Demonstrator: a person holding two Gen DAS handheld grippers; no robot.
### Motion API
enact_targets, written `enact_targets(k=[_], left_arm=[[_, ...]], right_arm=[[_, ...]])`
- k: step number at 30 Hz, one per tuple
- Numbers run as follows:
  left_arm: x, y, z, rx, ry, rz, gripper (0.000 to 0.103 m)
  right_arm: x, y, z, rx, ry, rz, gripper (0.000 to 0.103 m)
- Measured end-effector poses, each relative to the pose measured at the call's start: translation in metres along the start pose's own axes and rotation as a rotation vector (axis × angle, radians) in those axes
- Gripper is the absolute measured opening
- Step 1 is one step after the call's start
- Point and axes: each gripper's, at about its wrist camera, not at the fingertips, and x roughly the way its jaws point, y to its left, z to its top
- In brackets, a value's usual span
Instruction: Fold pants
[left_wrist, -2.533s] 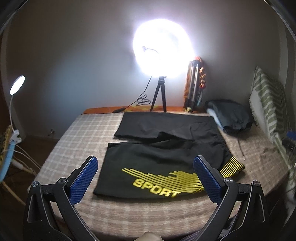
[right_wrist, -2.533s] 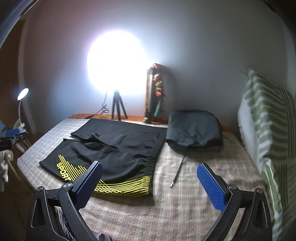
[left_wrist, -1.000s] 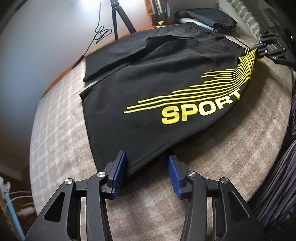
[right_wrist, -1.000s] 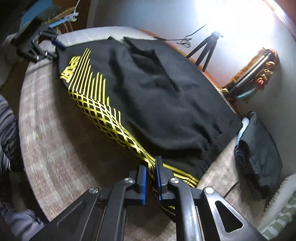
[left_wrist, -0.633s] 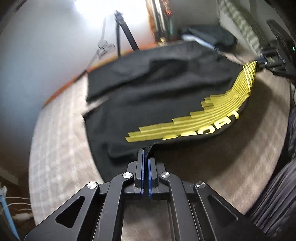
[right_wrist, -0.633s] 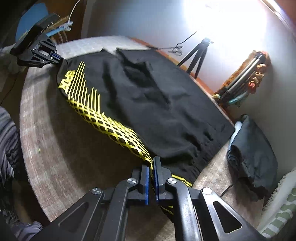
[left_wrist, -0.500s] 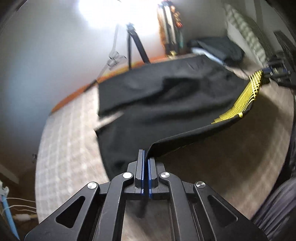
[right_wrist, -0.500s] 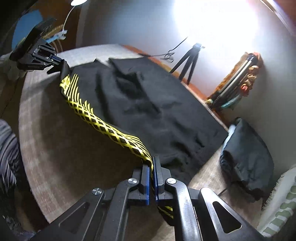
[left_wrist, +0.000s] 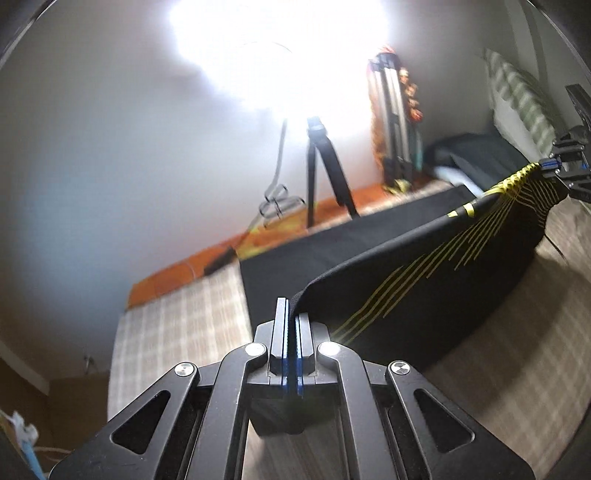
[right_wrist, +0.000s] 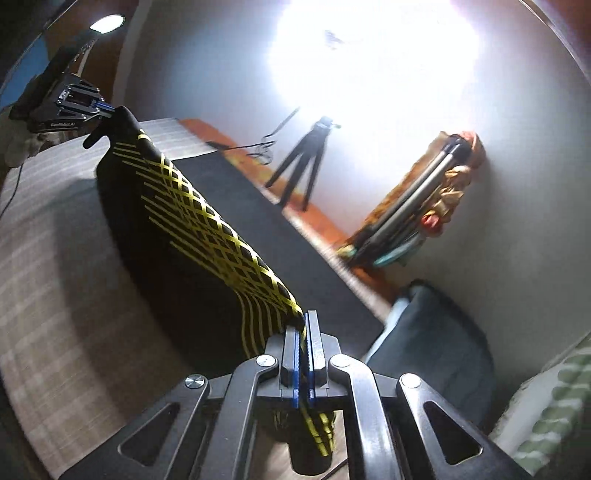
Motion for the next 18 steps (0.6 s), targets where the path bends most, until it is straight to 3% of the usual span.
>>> enact_targets(k=[9, 18], left_arm=[[0.090, 0.017, 0.052, 0.002, 0.018, 0.032, 0.001], [0.169, 0.018, 0.052, 0.026, 0.102, 0.068, 0.002]], right_arm=[[0.090, -0.058, 0.042, 0.056, 0.044, -0.043, 0.000], [0.178, -0.079, 0.043, 0.107, 0.125, -0.035, 0.000]])
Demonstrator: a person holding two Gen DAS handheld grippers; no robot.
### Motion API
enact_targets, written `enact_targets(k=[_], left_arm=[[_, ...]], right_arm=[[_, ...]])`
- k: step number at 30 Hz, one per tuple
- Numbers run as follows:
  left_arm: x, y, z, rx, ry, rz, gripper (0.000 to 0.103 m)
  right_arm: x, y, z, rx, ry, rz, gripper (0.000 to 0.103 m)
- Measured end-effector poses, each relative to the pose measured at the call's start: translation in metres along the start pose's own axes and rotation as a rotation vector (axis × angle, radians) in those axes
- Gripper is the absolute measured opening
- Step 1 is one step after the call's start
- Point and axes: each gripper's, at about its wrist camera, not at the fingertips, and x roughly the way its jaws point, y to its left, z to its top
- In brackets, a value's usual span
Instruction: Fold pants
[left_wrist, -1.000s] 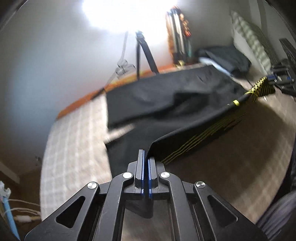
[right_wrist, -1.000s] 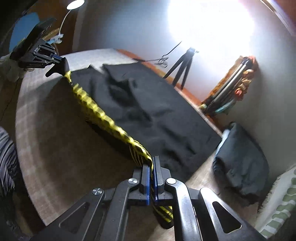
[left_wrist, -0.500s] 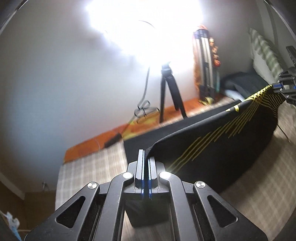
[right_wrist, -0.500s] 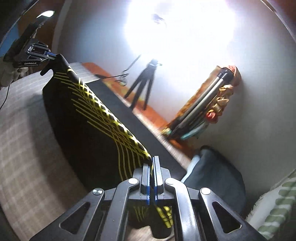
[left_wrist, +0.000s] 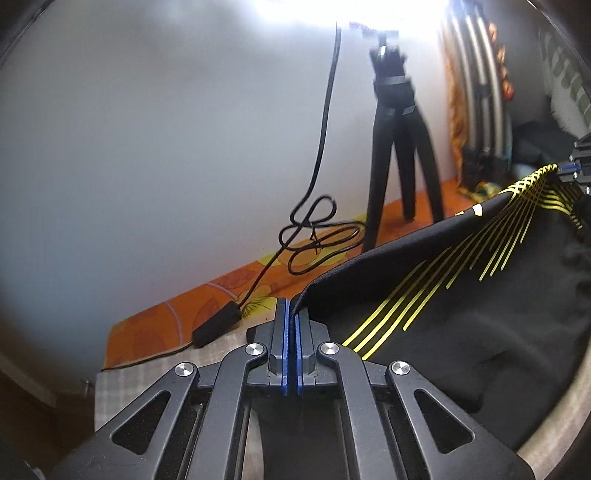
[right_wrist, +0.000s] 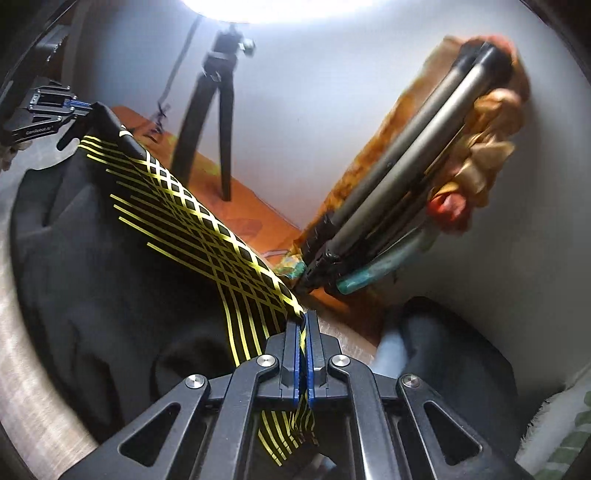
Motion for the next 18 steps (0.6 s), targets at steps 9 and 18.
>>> enact_targets(k=[9, 18], left_arm=[[0.037, -0.014, -0.005, 0.023, 0.075, 0.005, 0.002], [0.032, -0.005, -0.010, -0.003, 0.097, 0.071, 0.016]], right_arm=[[0.051, 0.000, -0.007, 0.031, 0.085, 0.023, 0.000], [0.066, -0.001, -0.007, 0.056, 0.114, -0.017, 0.030]])
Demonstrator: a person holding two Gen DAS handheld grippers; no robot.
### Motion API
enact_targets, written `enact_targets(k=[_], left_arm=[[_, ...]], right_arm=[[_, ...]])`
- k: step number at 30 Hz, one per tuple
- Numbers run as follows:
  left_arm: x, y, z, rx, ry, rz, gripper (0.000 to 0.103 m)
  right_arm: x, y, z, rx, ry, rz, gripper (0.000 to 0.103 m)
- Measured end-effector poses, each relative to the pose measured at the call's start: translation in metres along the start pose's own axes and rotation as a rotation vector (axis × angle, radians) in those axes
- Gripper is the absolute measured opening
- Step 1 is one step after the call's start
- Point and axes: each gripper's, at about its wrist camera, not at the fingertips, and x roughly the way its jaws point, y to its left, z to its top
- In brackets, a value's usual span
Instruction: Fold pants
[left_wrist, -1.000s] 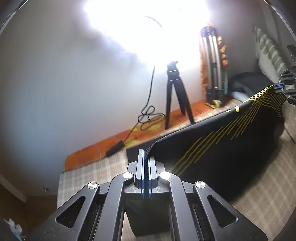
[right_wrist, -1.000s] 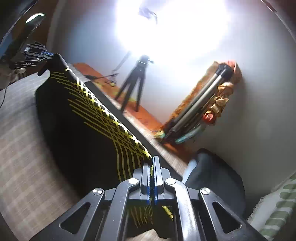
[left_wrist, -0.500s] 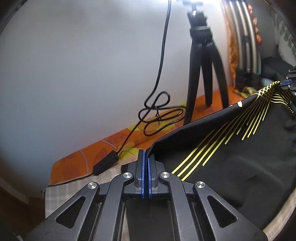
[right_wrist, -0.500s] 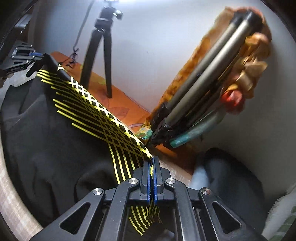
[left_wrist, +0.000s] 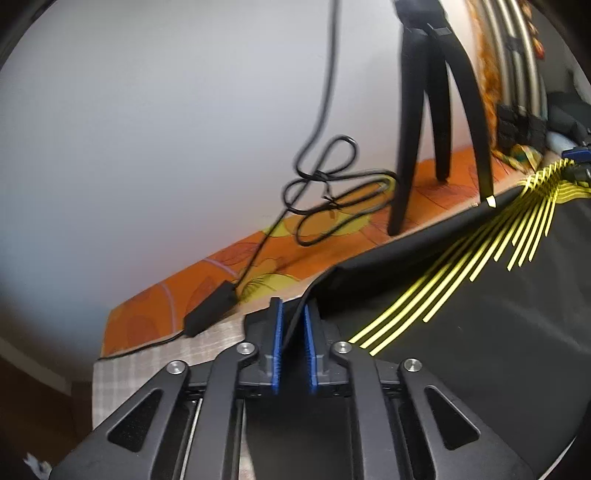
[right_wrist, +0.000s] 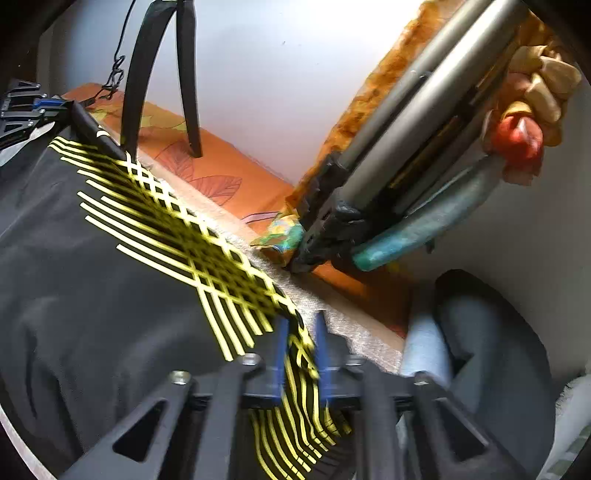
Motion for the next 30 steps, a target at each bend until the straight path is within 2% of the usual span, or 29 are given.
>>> enact_targets(k=[1, 3, 4, 6, 10, 15, 19, 24, 30], left_arm=[[-0.001, 0.001, 0.005, -0.009, -0.006, 0.012, 0.027], [-0.012, 0.007, 0.005, -0.024, -0.022, 0.026, 0.044], [-0.020, 0.010, 0.005, -0.032, -0.035, 0.032, 0.046], [-0.038, 0.015, 0.003, -0.040, -0.057, 0.027, 0.046], [-0.073, 0.023, -0.010, -0.060, -0.085, 0.005, 0.049], [-0.122, 0.013, -0.041, -0.069, -0.106, -0.107, 0.049], [-0.149, -0.026, -0.073, -0.006, -0.089, -0.230, 0.049], [-0.147, -0.085, -0.095, 0.020, -0.003, -0.443, 0.049], [-0.128, -0.123, -0.093, -0.013, 0.045, -0.532, 0.049]], right_arm=[[-0.001, -0.002, 0.001, 0.008, -0.005, 0.000, 0.038], [-0.008, -0.009, 0.001, 0.029, -0.017, 0.007, 0.045], [-0.014, -0.012, 0.001, 0.038, -0.024, 0.006, 0.051], [-0.029, -0.017, -0.002, 0.057, -0.046, 0.000, 0.058], [-0.064, -0.022, -0.012, 0.078, -0.089, 0.015, 0.061], [-0.119, -0.012, -0.041, 0.062, -0.162, 0.140, 0.064], [-0.145, 0.016, -0.069, -0.009, -0.178, 0.237, 0.064], [-0.157, 0.052, -0.109, -0.128, -0.144, 0.261, 0.064], [-0.144, 0.064, -0.124, -0.163, -0.111, 0.220, 0.066]])
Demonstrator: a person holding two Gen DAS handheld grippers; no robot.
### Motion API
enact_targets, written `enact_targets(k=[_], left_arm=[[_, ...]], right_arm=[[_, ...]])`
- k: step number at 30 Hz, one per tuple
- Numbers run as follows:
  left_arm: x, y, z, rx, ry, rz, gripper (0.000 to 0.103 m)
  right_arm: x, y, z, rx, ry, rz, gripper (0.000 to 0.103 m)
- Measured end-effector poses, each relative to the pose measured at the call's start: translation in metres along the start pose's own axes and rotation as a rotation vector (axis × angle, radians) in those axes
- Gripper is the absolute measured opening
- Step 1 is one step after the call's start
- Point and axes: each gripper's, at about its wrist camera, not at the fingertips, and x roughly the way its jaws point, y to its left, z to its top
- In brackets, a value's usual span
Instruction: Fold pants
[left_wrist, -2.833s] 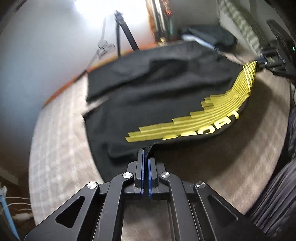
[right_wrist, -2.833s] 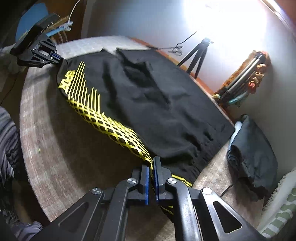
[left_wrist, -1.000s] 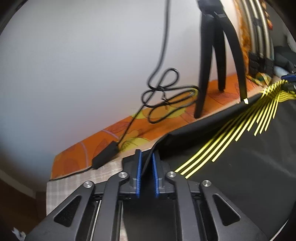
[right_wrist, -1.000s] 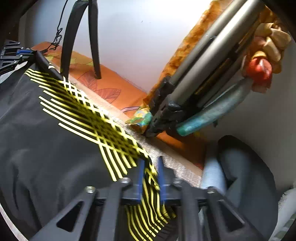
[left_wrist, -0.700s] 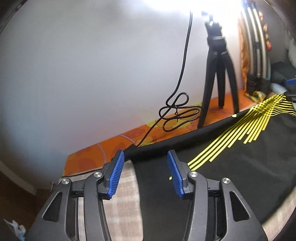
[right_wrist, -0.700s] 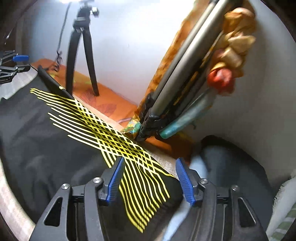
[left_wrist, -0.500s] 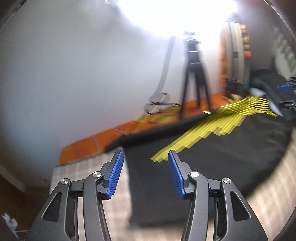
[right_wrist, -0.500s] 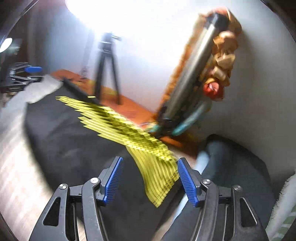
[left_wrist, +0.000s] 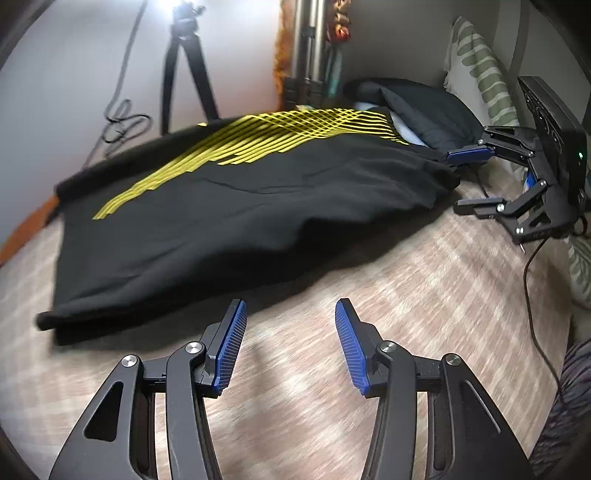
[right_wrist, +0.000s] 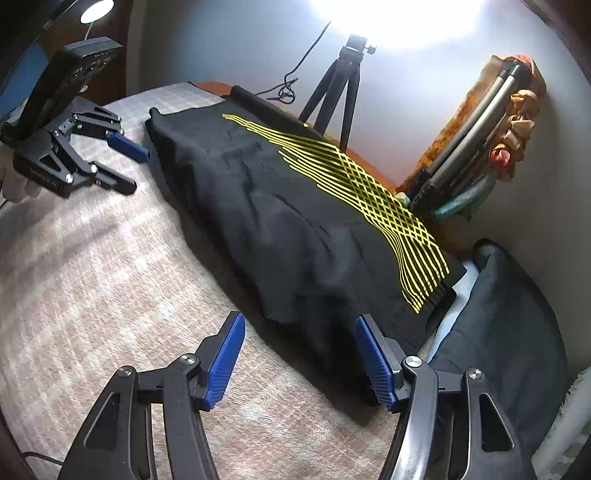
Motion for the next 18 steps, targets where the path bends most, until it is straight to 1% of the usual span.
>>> enact_targets(k=[3, 6, 8, 11, 12, 13, 15, 16, 17, 18], left_arm=[[0.014, -0.009, 0.007, 0.002, 0.001, 0.004, 0.049], [0.023, -0.014, 0.013, 0.004, 0.006, 0.016, 0.049], [0.027, -0.014, 0.015, 0.001, 0.003, 0.032, 0.046], [0.030, -0.013, 0.018, -0.009, -0.012, 0.057, 0.027], [0.031, -0.012, 0.019, -0.009, -0.014, 0.059, 0.017], [0.032, -0.010, 0.020, -0.007, -0.014, 0.061, 0.010], [0.034, -0.009, 0.022, 0.000, -0.006, 0.052, 0.005], [0.034, -0.008, 0.023, 0.004, 0.001, 0.045, 0.003], [0.033, -0.007, 0.024, 0.008, 0.008, 0.038, 0.003], [0.031, -0.007, 0.025, 0.018, 0.014, 0.029, 0.002]], right_arm=[[0.003, 0.001, -0.005, -0.028, 0.001, -0.020, 0.073], [0.014, -0.001, -0.002, -0.043, 0.026, -0.007, 0.073], [0.021, -0.003, -0.002, -0.054, 0.056, -0.007, 0.073], [0.030, -0.001, -0.001, -0.096, 0.086, -0.027, 0.073], [0.033, 0.000, -0.001, -0.106, 0.094, -0.030, 0.073], [0.037, 0.002, -0.001, -0.122, 0.106, -0.036, 0.072], [0.043, 0.005, 0.000, -0.152, 0.124, -0.050, 0.071], [0.043, 0.005, 0.002, -0.160, 0.114, -0.059, 0.064], [0.046, 0.005, 0.004, -0.167, 0.121, -0.068, 0.054], [0.049, 0.006, 0.005, -0.185, 0.140, -0.091, 0.026]])
